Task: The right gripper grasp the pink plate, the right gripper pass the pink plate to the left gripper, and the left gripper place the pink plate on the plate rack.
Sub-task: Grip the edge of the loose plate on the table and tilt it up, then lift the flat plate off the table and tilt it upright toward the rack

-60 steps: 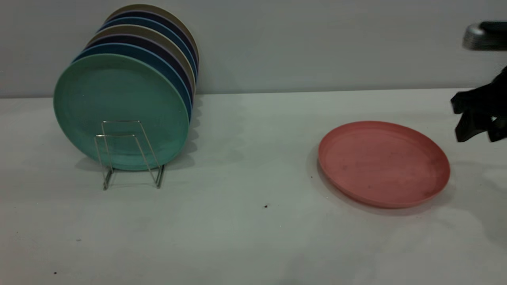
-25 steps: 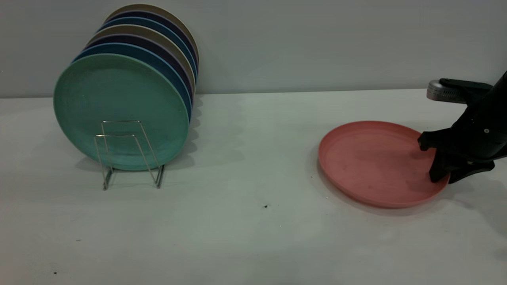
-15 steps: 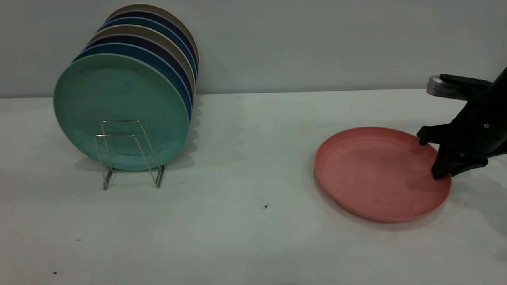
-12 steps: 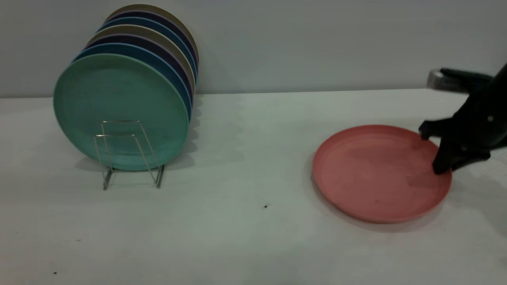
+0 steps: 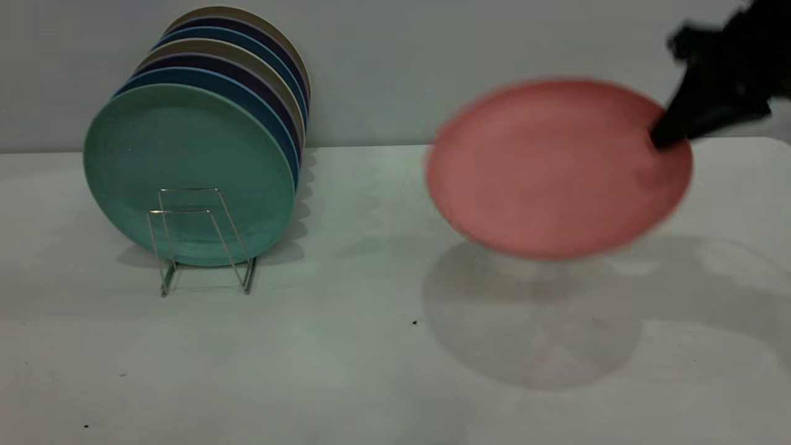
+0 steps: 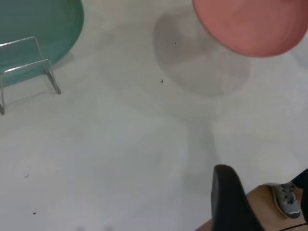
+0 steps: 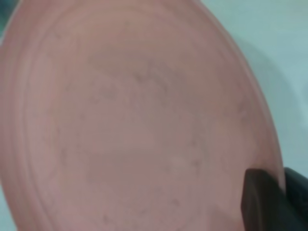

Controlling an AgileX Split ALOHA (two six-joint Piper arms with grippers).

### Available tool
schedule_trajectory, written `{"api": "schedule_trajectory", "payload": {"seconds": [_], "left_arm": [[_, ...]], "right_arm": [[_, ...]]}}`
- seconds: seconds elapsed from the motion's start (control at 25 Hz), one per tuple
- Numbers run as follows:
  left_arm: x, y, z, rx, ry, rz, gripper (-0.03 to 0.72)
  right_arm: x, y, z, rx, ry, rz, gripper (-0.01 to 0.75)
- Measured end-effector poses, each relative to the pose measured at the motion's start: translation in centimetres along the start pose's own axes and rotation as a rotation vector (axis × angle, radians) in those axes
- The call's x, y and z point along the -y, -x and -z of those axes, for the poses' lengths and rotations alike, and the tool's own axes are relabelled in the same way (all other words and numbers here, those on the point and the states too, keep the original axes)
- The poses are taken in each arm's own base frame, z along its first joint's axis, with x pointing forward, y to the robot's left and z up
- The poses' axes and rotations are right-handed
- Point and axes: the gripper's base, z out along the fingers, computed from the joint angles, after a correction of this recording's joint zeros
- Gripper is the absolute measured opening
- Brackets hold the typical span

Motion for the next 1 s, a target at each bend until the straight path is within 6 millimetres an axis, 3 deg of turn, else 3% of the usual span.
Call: {"api": "schedule_trajectory", "payload": {"seconds": [0.2,0.36,1.0], "left_arm": [[0.0,0.0,-0.1,-0.004,-0.013,0.035,0.394],[0.0,0.4,-0.8,-0.006,-0.064,0.09,0.394],[-1.2,2.4,-4.4,0.014,-0.25,0.216,0.392]], "right_arm": [[-3.4,0.3,2.2,0.016,0.242,0.012,0.015],[-5.3,0.1,2.9,0.0,0.32,0.066,0.015],[-9.3,-0.3,1.4,-0.016,0.392,0.178,0.015]]}}
